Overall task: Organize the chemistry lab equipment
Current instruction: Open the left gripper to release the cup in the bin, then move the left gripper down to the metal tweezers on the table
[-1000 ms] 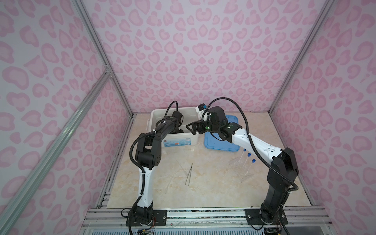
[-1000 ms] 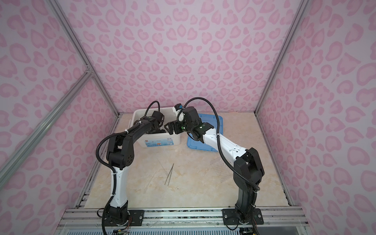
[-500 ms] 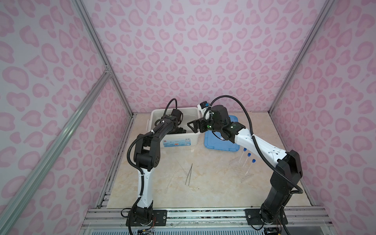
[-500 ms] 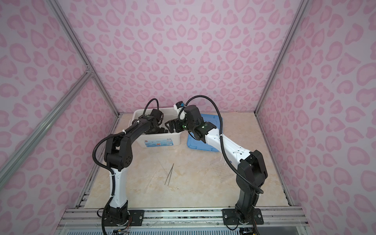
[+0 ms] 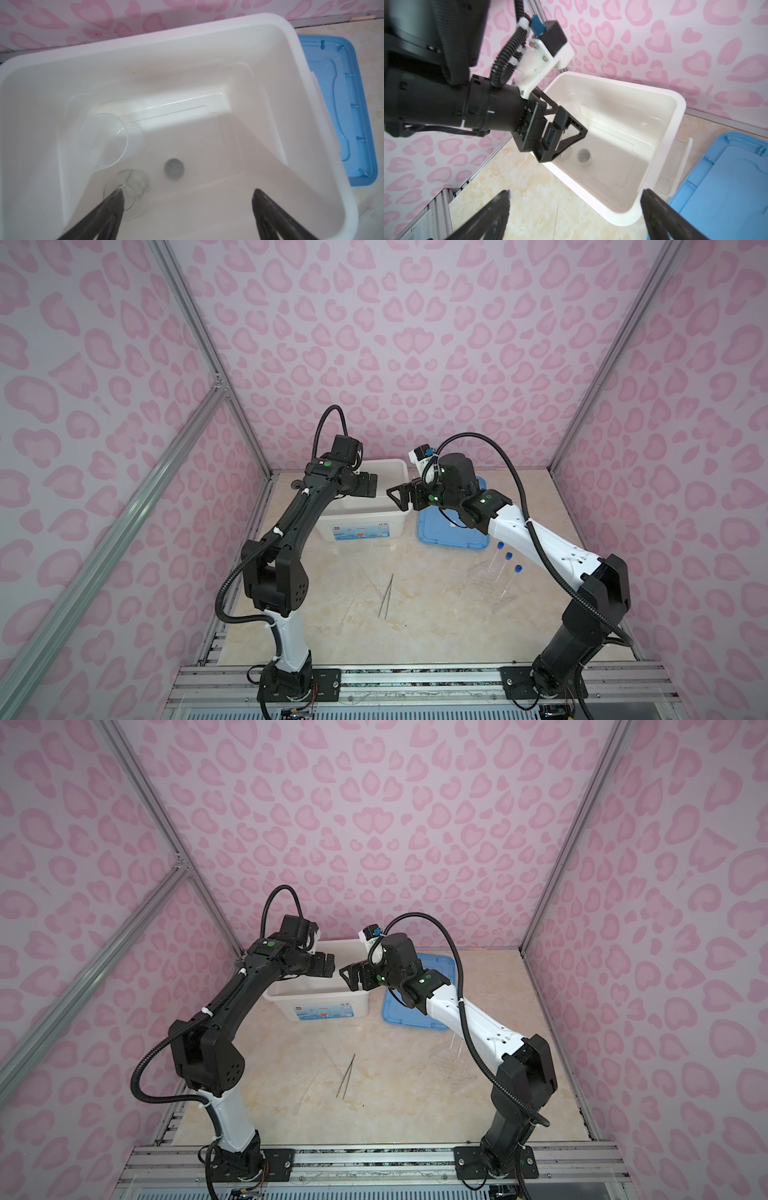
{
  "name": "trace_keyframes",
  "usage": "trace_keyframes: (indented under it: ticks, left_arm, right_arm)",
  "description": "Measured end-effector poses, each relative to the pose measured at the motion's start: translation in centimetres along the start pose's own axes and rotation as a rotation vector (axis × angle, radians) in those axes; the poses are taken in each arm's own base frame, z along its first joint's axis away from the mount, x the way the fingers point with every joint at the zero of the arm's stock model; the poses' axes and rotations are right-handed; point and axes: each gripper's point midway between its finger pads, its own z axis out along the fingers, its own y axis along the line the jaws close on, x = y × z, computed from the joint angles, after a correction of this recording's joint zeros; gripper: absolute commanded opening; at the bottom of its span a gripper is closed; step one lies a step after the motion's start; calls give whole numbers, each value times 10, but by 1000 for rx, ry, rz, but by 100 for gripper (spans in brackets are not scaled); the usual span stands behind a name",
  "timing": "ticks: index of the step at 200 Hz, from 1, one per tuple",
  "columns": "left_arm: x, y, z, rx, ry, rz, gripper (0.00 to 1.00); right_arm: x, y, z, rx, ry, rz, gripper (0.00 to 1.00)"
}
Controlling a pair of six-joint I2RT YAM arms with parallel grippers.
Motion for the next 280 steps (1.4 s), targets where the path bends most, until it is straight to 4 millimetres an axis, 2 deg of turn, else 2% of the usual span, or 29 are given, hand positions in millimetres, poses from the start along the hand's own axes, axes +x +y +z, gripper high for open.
trace_keyframes:
  ticks: [21, 47, 74, 94, 108, 134, 170, 188, 221, 249, 280]
  left_arm:
    - [-5, -5, -33, 37, -50, -31, 97]
    - [2, -14, -74, 105, -95, -54, 97]
    - [26, -24, -104, 179, -101, -67, 98]
    - [46, -32, -115, 224, -84, -80, 100]
    - [69, -37, -119, 242, -56, -81, 97]
    - [117, -55, -116, 287, 13, -85, 93]
    - [203, -97, -85, 348, 172, -62, 86]
    - [232, -104, -71, 333, 221, -70, 84]
    - [264, -114, -54, 295, 263, -50, 79]
    - [291, -101, -36, 219, 299, -47, 68]
    - [318, -91, -23, 186, 343, -57, 67]
  right_arm:
    - [-1, 3, -15, 4, -7, -18, 99]
    - [4, 3, -36, 20, -16, -50, 99]
    - [22, 0, -57, 41, -1, -75, 99]
    - [37, -2, -69, 55, 17, -89, 98]
    - [52, -3, -77, 62, 40, -97, 98]
    - [80, -4, -88, 78, 85, -108, 99]
    - [118, -12, -99, 108, 141, -105, 99]
    - [129, -15, -100, 121, 157, -88, 99]
    - [140, -16, -101, 128, 171, -76, 99]
    - [148, -12, -100, 130, 186, -75, 98]
    - [162, -5, -93, 113, 222, -69, 99]
